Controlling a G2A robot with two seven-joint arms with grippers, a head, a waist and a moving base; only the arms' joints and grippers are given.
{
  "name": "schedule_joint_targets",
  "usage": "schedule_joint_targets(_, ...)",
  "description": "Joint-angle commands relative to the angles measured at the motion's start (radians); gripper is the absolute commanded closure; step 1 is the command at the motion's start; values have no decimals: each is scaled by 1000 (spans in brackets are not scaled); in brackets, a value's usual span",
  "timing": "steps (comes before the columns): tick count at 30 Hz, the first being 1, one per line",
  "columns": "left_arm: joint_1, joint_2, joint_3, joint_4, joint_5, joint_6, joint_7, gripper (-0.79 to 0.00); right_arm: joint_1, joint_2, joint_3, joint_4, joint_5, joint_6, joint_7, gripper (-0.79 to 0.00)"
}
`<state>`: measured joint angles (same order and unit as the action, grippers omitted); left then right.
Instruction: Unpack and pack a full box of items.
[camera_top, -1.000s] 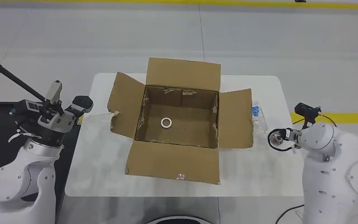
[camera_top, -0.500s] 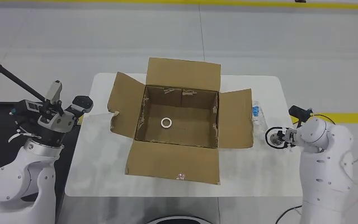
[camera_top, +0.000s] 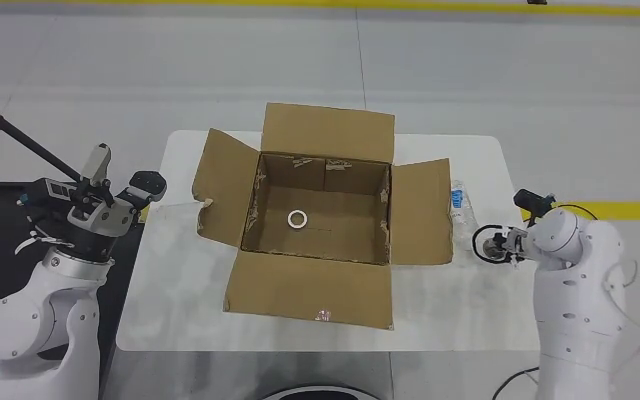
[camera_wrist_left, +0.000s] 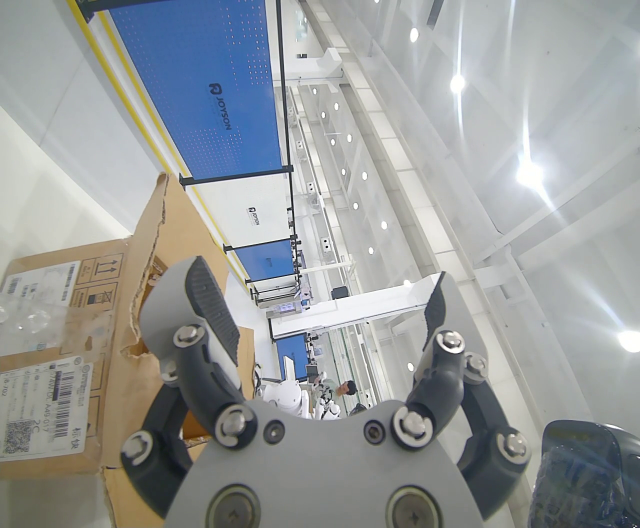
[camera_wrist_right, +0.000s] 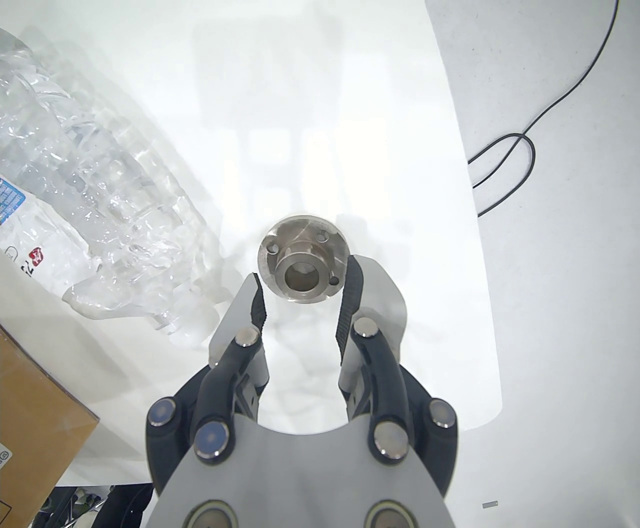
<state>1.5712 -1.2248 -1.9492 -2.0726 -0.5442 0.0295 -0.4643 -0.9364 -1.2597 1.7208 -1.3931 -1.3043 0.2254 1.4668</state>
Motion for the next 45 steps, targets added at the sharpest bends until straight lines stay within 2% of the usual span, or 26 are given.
schedule_joint_targets(1,0,0,0,0,0,0,0,-785,5,0,-8,9,0,4,-5,-376)
schedule_joint_targets(23,0,0,0,0,0,0,0,-785,71,16,-41,120,3,1,-21,-299)
schedule_joint_targets(27,0,0,0,0,0,0,0,-785,68,20,-42,119,5,4,-22,-200)
schedule_joint_targets(30,0,0,0,0,0,0,0,-785,61,21,-43,109,9,8,-21,-80)
schedule_joint_targets(31,0,0,0,0,0,0,0,-785,59,22,-41,104,10,11,-22,-6)
schedule_joint_targets(32,0,0,0,0,0,0,0,-785,55,23,-38,97,11,14,-26,0)
schedule_joint_targets(35,0,0,0,0,0,0,0,-785,41,27,-24,55,19,19,-41,0)
schedule_joint_targets(38,0,0,0,0,0,0,0,-785,12,28,-19,-52,30,38,-47,0)
schedule_joint_targets(45,0,0,0,0,0,0,0,-785,-68,25,-19,-413,14,144,-59,0)
